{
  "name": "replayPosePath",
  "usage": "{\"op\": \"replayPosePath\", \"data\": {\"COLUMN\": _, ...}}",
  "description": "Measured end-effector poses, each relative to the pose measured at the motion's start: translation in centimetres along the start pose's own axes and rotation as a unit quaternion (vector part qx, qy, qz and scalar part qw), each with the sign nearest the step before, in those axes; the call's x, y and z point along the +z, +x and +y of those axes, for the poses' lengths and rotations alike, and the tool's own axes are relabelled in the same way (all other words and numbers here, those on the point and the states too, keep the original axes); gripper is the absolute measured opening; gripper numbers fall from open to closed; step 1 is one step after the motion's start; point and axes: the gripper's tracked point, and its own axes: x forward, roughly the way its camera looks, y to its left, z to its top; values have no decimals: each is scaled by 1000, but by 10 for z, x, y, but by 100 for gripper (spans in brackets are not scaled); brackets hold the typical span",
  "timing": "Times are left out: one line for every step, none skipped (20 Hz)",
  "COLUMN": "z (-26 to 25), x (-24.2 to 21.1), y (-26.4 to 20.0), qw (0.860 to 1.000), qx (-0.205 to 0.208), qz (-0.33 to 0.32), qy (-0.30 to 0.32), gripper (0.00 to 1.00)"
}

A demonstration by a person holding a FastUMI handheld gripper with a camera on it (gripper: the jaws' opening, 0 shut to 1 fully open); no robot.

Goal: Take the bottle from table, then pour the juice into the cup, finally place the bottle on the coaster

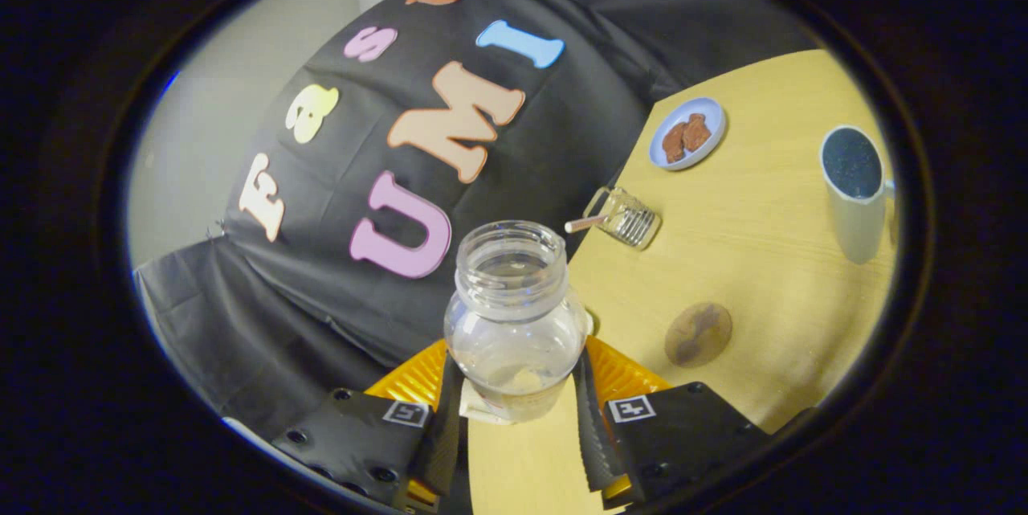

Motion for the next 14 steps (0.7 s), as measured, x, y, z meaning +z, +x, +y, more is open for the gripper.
{"op": "replayPosePath", "data": {"z": 0, "x": 10, "y": 1, "qw": 1000, "qx": 3, "qz": -16, "qy": 17, "gripper": 66}}
{"op": "replayPosePath", "data": {"z": -1, "x": 21, "y": 2, "qw": 999, "qx": 6, "qz": -32, "qy": 35, "gripper": 66}}
{"op": "replayPosePath", "data": {"z": -2, "x": 30, "y": 2, "qw": 997, "qx": 9, "qz": -49, "qy": 55, "gripper": 66}}
{"op": "replayPosePath", "data": {"z": -4, "x": 39, "y": 5, "qw": 995, "qx": 12, "qz": -66, "qy": 76, "gripper": 66}}
{"op": "replayPosePath", "data": {"z": -6, "x": 49, "y": 6, "qw": 992, "qx": 13, "qz": -83, "qy": 96, "gripper": 66}}
{"op": "replayPosePath", "data": {"z": -9, "x": 59, "y": 7, "qw": 988, "qx": 15, "qz": -98, "qy": 115, "gripper": 66}}
{"op": "replayPosePath", "data": {"z": -10, "x": 66, "y": 3, "qw": 984, "qx": 17, "qz": -112, "qy": 134, "gripper": 66}}
{"op": "replayPosePath", "data": {"z": -13, "x": 74, "y": 1, "qw": 980, "qx": 19, "qz": -125, "qy": 153, "gripper": 66}}
{"op": "replayPosePath", "data": {"z": -18, "x": 80, "y": -1, "qw": 976, "qx": 21, "qz": -136, "qy": 170, "gripper": 66}}
{"op": "replayPosePath", "data": {"z": -20, "x": 86, "y": -1, "qw": 972, "qx": 23, "qz": -146, "qy": 185, "gripper": 66}}
{"op": "replayPosePath", "data": {"z": -22, "x": 92, "y": -2, "qw": 967, "qx": 25, "qz": -155, "qy": 199, "gripper": 66}}
{"op": "replayPosePath", "data": {"z": -25, "x": 97, "y": -3, "qw": 963, "qx": 26, "qz": -163, "qy": 212, "gripper": 66}}
{"op": "replayPosePath", "data": {"z": -27, "x": 102, "y": -2, "qw": 959, "qx": 27, "qz": -172, "qy": 225, "gripper": 66}}
{"op": "replayPosePath", "data": {"z": -30, "x": 107, "y": -1, "qw": 954, "qx": 29, "qz": -181, "qy": 237, "gripper": 66}}
